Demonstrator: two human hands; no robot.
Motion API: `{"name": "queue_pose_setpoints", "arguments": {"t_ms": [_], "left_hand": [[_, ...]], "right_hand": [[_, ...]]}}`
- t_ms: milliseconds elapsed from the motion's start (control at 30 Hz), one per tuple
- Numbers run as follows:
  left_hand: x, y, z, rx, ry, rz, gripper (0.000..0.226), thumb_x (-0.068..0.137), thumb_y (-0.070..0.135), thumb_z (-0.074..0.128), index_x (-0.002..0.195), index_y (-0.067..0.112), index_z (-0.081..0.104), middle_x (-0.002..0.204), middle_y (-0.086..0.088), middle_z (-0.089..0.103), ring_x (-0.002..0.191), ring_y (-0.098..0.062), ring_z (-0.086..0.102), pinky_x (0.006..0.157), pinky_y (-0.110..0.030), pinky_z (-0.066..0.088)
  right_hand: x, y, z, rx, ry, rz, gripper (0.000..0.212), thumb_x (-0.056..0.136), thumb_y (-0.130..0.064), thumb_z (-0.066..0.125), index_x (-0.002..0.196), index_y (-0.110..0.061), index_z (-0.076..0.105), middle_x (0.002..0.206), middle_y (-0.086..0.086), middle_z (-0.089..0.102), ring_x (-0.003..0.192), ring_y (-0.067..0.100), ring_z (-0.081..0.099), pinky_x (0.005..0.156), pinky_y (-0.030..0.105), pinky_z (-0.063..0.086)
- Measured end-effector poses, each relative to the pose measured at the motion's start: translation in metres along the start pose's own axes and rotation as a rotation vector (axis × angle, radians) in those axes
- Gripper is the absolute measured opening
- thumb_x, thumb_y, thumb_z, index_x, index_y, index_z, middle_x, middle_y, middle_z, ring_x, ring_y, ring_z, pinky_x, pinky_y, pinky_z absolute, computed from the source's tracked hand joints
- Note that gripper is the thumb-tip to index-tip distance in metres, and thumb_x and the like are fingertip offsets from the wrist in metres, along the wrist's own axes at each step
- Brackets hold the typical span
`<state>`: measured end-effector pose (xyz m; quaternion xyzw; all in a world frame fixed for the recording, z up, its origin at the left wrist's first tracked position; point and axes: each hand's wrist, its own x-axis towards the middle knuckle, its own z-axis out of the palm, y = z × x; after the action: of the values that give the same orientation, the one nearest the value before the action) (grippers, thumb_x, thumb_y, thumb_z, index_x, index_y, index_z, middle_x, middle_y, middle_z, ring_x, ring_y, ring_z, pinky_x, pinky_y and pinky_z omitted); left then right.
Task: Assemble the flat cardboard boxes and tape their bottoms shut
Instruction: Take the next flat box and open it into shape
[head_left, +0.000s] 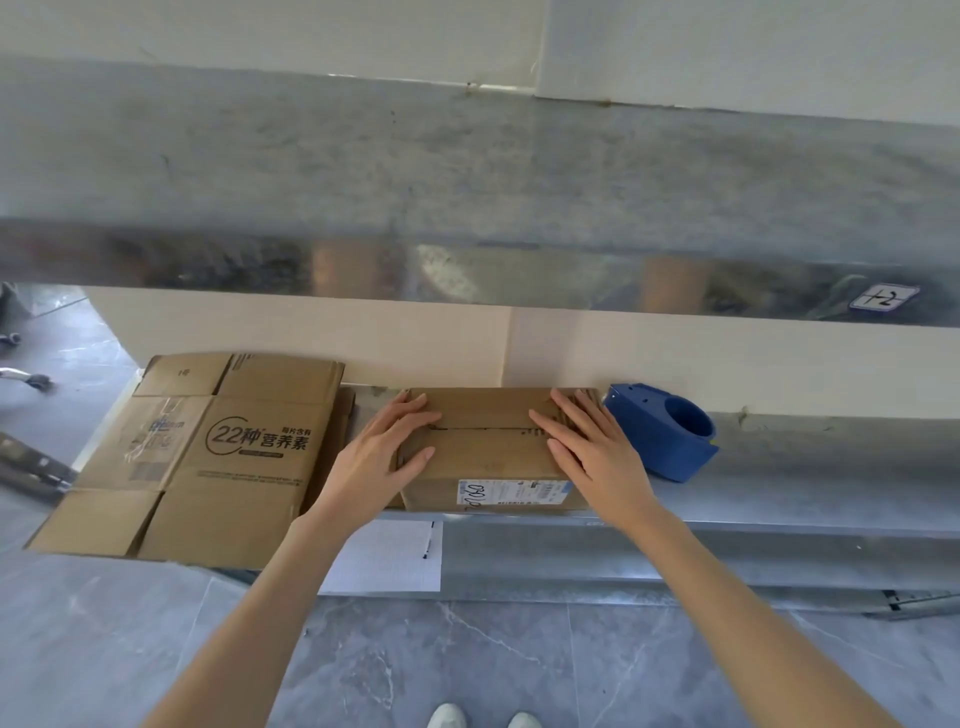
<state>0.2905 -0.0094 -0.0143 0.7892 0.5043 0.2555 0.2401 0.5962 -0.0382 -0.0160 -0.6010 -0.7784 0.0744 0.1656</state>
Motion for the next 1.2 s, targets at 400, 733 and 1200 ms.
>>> {"name": "queue_pose_setpoints", "arguments": {"t_ms": [400,733,1200], "left_hand": [[0.004,0.023,0.020,0.177,0.239,0.019,0.031,0.083,0.033,0.076,0.111,0.019,0.070,0.131,0.009,0.062,0.136,-0.015,0.046,0.120,-0.044,0.024],[0.003,0.033,0.037,0.169,0.148,0.013,0.045,0.091,0.047,0.058,0.132,0.029,0.062,0.136,0.006,0.055,0.136,-0.020,0.040,0.114,-0.038,0.032],[0.004,0.031,0.046,0.160,0.221,-0.044,0.044,0.087,0.057,0.051,0.120,0.034,0.068,0.132,0.015,0.055,0.133,-0.013,0.041,0.105,-0.032,0.038]], "right_hand": [[0.005,-0.002,-0.004,-0.030,0.058,-0.051,0.046,0.098,-0.049,0.044,0.136,-0.025,0.055,0.142,0.000,0.046,0.135,0.023,0.041,0.116,0.050,0.030],[0.012,0.005,-0.002,-0.128,-0.193,-0.080,0.062,0.095,-0.069,0.008,0.152,-0.049,0.021,0.163,-0.019,0.012,0.152,0.010,0.000,0.122,0.046,-0.005],[-0.003,0.057,-0.027,0.191,0.307,0.325,0.037,0.096,-0.025,0.060,0.132,-0.016,0.053,0.133,0.000,0.055,0.123,0.025,0.051,0.097,0.045,0.047]]}}
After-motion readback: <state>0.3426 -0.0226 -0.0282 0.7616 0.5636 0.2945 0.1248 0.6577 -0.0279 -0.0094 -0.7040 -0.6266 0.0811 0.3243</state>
